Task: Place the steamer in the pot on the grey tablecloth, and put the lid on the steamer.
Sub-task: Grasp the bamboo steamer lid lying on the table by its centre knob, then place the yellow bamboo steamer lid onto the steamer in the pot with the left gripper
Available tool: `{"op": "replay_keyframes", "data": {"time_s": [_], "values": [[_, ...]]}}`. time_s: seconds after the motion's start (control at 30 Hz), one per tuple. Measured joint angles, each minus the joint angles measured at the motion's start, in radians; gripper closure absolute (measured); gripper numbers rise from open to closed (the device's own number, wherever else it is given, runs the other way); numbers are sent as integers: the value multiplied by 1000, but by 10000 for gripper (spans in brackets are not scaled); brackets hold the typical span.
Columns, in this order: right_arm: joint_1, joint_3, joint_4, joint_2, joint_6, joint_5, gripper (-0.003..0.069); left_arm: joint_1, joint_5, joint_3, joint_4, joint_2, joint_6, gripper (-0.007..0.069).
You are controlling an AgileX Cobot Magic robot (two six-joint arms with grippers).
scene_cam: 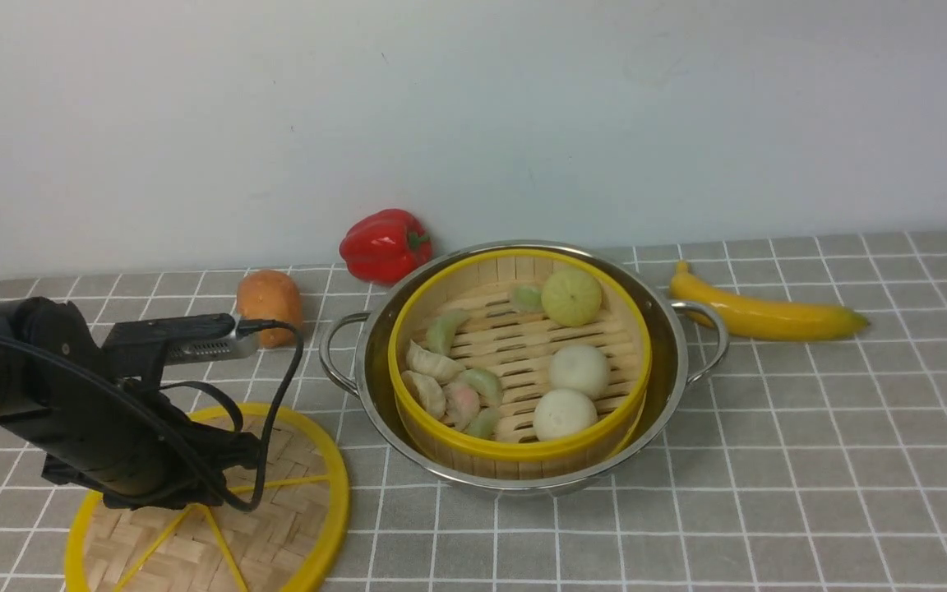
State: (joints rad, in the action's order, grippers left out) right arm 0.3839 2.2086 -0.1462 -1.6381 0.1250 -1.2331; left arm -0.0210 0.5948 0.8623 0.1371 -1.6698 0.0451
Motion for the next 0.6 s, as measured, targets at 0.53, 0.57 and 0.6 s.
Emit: {"op": "replay_keyframes", "data": {"time_s": [0.53,0.57,0.6], "values": [[0,-1,103,198,-1,-1,272,0,387,395,-324,126,-81,505],[0,-1,108,219,-1,-1,276,-4,400,444,-309,136,-76,505],[0,-1,116,245,-1,-1,281,-9,403,481,-287,142,-64,505]]}}
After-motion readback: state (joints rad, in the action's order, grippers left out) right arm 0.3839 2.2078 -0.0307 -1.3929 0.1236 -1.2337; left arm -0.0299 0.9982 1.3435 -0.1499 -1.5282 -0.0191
